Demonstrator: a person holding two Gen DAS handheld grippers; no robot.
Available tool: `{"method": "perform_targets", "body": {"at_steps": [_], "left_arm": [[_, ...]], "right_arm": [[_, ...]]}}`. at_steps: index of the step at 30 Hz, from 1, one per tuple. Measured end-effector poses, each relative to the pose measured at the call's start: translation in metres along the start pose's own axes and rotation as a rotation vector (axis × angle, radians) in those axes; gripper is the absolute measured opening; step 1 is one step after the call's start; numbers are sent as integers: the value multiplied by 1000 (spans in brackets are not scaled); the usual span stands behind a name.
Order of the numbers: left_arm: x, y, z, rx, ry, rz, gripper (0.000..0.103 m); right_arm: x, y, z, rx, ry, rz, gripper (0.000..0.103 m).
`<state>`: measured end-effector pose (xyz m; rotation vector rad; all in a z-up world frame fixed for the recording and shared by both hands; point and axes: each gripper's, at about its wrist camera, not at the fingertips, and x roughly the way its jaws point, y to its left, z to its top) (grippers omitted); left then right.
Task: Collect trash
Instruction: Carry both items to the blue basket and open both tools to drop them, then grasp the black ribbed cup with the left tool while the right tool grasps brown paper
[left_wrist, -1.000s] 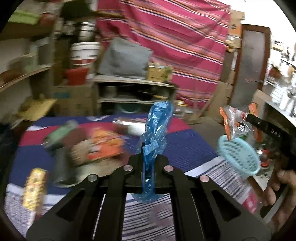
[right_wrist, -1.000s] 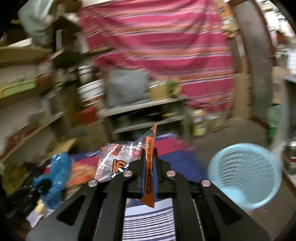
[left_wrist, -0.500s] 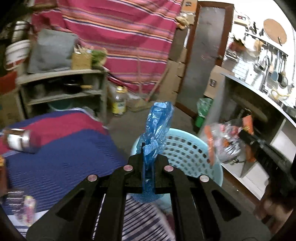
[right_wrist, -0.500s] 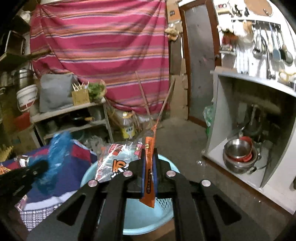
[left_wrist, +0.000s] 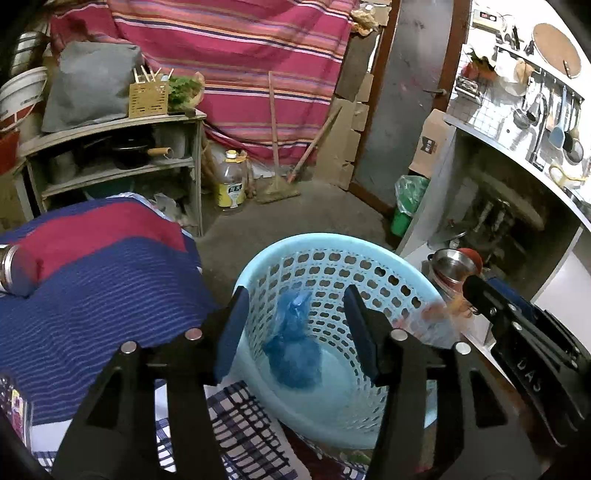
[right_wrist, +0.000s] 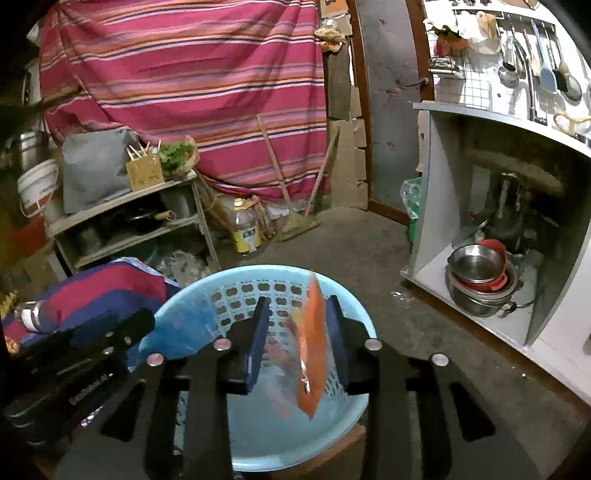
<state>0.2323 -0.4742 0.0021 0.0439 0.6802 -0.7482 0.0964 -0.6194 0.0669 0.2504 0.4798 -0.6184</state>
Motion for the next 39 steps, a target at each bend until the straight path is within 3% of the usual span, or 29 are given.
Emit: {"method": "perform_targets", "body": {"at_steps": [6, 10, 13, 18, 20, 22, 24, 26, 30, 33, 36, 39], "left_arm": [[-29, 7, 7, 11, -19, 13, 52], [-71, 33, 6, 22, -44, 73, 52], [-114, 70, 3, 6, -56, 140, 52], [-198, 157, -13, -57, -89, 291, 52], [-232, 188, -24, -81, -110, 352, 60], [-276, 226, -40, -123, -157, 468, 77], [-312, 263, -58, -165, -167, 562, 82], [-333, 292, -74, -205, -169, 606, 87], [-361, 338, -110, -315, -164, 622, 90], [-359, 358, -120, -338, -138, 621, 90], [-347, 368, -124, -313, -81, 628, 91], [-340, 373, -133, -341, -73, 590, 91]], "right_arm": [[-15, -2, 9, 14, -51, 23, 36], [-30, 10, 17, -12, -83, 32, 40], [-42, 27, 21, -37, -104, 50, 53], [-66, 81, 22, -93, -132, 108, 65], [-79, 111, 20, -98, -139, 165, 72], [-96, 156, 16, -141, -140, 245, 74], [-113, 195, 6, -194, -151, 296, 75], [-134, 247, -11, -244, -157, 384, 77], [-161, 326, -57, -335, -129, 526, 78], [-173, 368, -85, -438, -125, 562, 78], [-174, 393, -100, -479, -91, 588, 79], [-165, 393, -103, -459, -51, 593, 79]]}}
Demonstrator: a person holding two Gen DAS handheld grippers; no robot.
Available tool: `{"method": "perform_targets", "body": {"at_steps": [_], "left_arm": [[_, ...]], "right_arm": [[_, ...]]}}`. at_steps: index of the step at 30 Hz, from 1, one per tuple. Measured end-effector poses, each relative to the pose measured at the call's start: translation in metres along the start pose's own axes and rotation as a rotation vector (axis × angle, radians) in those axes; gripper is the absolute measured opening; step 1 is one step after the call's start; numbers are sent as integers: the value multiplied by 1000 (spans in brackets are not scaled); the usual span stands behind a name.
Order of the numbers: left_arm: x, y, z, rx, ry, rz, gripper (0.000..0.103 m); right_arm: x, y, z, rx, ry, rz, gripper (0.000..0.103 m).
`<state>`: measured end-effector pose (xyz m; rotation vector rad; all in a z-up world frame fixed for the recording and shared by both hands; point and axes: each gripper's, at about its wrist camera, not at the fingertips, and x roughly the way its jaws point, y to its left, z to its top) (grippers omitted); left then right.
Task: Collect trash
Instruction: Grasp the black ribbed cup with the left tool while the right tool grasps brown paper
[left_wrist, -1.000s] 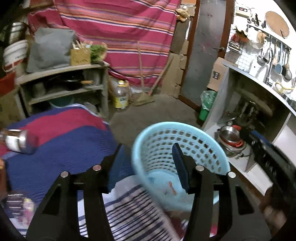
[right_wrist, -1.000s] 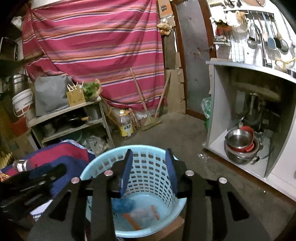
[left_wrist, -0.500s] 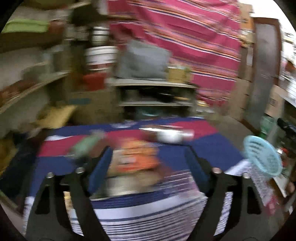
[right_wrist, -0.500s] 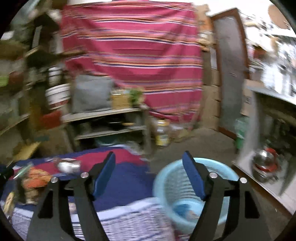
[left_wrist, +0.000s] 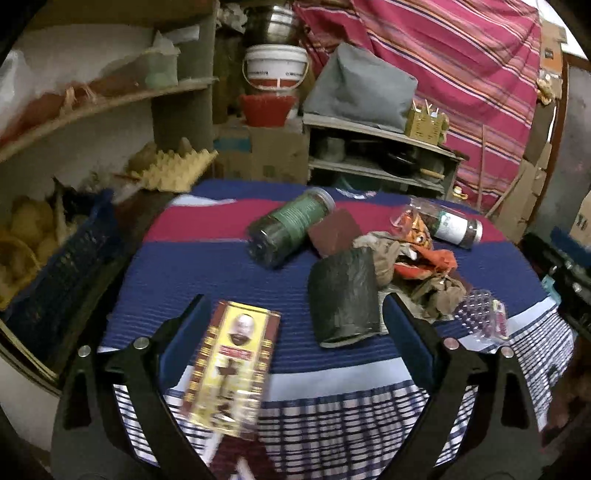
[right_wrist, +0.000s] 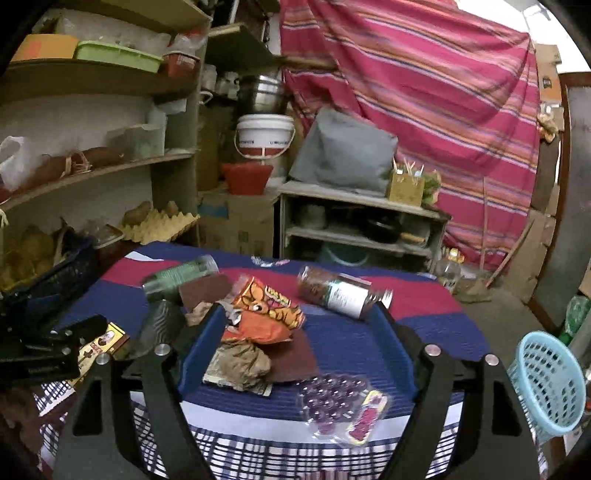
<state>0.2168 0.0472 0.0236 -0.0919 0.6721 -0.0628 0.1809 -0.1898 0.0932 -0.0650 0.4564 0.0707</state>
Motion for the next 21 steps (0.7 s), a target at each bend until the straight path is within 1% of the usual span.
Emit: {"method": "perform_targets", "body": {"at_steps": [1, 3, 6, 8, 11, 14, 18, 20, 21], "left_arm": [[4, -1, -1, -15, 12, -20, 92], [10, -7, -3, -8, 30, -26, 95], [12, -16, -5, 30, 30, 2, 95], [13, -15, -5, 27, 34, 11, 95], [12, -10, -5, -1, 34, 12, 97], [13, -12, -6, 19, 32, 37, 97], [25, -12, -9, 31, 67, 38, 97], [29, -12, -11, 34, 78, 40, 97], [31, -12, -12, 39, 83, 43, 97]], "right_arm": [[1, -4, -2, 9, 10, 10, 79], [7, -14, -8, 20, 34, 9, 79], [17, -26, -14, 62, 75, 32, 79], [23, -30, -18, 85, 103, 63, 79], [32, -27, -22, 64, 124, 77, 79], [41, -16, -25, 29, 144, 87, 79], [65, 0, -29, -3, 187, 109, 79], [81, 7, -34, -9, 225, 150, 79], [84, 10, -36, -19, 230, 153, 78]]}}
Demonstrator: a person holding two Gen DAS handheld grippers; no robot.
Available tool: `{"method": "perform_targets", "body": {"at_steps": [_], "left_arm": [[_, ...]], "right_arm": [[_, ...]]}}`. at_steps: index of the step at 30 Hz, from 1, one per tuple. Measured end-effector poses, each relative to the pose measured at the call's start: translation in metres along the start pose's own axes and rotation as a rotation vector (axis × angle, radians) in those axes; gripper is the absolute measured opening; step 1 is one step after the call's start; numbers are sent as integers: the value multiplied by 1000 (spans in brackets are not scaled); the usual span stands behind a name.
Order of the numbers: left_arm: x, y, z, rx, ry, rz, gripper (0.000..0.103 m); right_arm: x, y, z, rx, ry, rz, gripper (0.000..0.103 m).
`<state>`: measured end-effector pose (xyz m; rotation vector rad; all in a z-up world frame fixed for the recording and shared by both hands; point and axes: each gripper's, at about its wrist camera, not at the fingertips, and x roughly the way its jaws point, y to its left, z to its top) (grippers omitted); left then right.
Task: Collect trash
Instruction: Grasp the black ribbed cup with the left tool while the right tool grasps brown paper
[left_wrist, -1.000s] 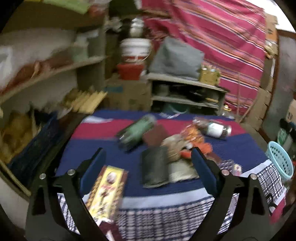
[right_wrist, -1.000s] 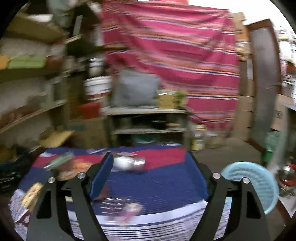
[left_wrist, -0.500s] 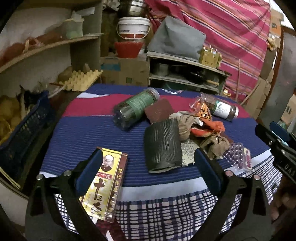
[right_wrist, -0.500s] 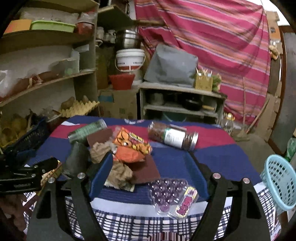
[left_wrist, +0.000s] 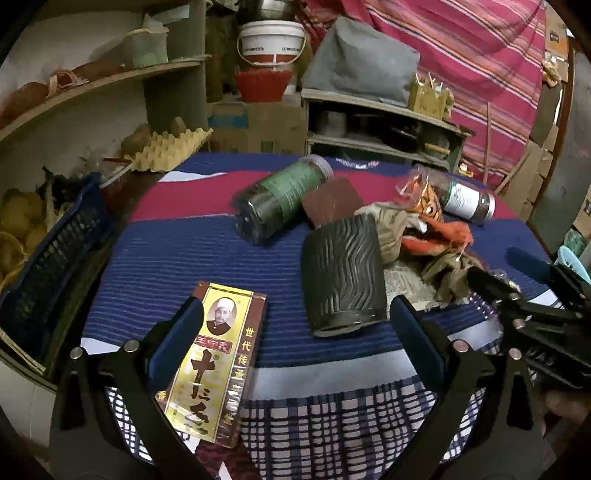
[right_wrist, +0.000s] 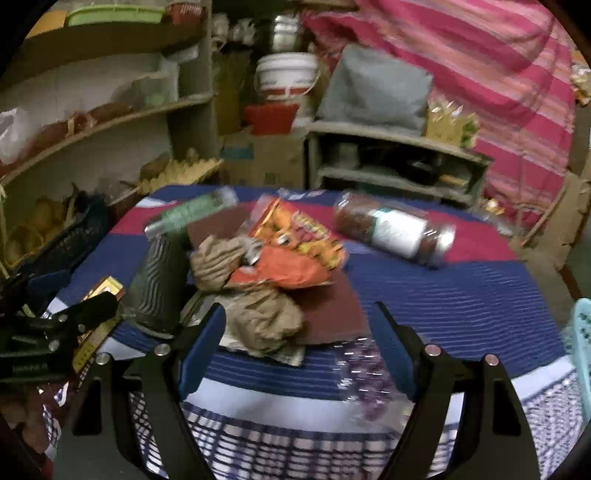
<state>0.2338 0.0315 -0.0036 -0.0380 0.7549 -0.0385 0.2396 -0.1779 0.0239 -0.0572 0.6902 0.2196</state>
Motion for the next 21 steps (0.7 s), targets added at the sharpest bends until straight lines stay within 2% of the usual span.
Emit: {"method": "perform_targets", "body": {"at_steps": [3, 4, 5, 6, 14, 21], "left_arm": [[5, 1, 0, -2, 8, 1, 97], [5, 1, 1, -3, 9, 0, 97], [6, 1, 1, -3, 10, 0, 97], [5, 1, 1, -1, 10, -2, 97], [24, -14, -2, 21, 38, -36, 97], [46, -30, 3, 57, 56, 22, 95]], "right_arm": [[14, 3, -3, -16, 36, -4, 78], [18, 1, -3, -4, 47, 2, 73], [19, -1, -4, 10, 55, 15, 64], [20, -4, -4, 28, 68, 44, 44], [-18, -23, 0, 78, 1, 50, 43], [-25, -33, 4, 96, -22, 30, 43]]}}
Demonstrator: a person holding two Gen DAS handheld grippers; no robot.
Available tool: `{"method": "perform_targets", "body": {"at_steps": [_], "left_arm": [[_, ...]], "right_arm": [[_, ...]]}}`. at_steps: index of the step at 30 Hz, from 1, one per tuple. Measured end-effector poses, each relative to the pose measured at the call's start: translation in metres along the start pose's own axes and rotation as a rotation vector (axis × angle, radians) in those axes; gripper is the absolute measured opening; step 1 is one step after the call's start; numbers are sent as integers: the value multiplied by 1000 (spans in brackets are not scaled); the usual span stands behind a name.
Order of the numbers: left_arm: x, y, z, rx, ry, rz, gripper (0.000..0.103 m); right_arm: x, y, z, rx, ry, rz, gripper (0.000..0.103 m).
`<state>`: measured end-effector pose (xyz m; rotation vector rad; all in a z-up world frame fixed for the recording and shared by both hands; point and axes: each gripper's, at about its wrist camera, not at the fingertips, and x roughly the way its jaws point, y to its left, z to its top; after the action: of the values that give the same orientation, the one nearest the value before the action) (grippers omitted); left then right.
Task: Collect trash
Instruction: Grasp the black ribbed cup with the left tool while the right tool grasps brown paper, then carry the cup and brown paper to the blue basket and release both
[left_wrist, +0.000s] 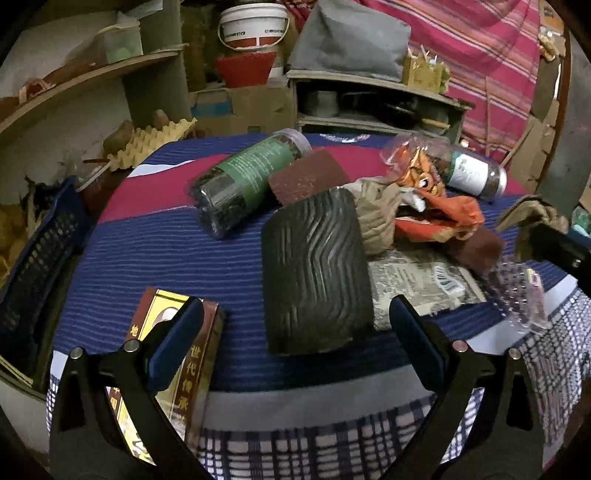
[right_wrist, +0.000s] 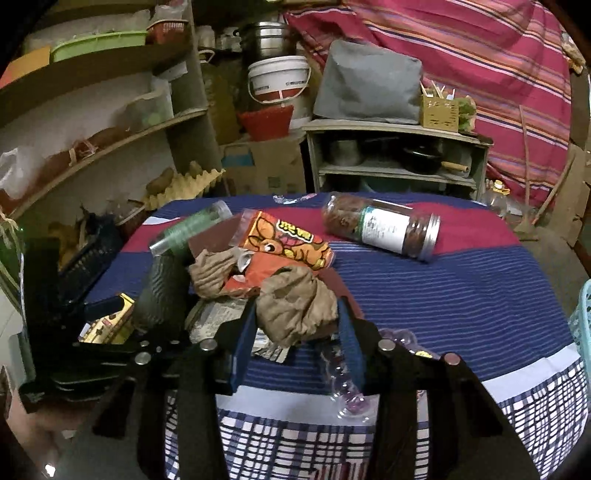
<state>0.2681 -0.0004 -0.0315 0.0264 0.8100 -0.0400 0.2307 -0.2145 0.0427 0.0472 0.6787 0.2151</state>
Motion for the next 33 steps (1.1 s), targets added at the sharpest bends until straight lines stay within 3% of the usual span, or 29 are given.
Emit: {"method": "perform_targets", "body": {"at_steps": [2, 3, 4, 9, 16, 24, 33], "left_arm": [[6, -2, -1, -1, 21, -10, 82], [8, -2, -1, -2, 30, -22, 65], [11, -1, -2, -12, 44, -45, 59], [0, 3, -1, -31, 20, -68, 59], [-53, 2, 6, -65, -110, -100, 59], [-58, -5, 1, -53, -106, -112, 59], [-71, -44, 8, -36, -113, -230, 59]], "right_arm": [[1, 0, 0, -4, 6, 0, 43], [1, 0, 1, -8, 6, -1, 43], [0, 1, 1, -13, 3, -5, 43], [-9, -2, 4, -6, -18, -3, 43], [-41, -10, 8, 29, -96, 2, 43], [-49, -10, 7, 25, -111, -9, 43], [-70, -60, 17, -17, -147, -137, 43]]}}
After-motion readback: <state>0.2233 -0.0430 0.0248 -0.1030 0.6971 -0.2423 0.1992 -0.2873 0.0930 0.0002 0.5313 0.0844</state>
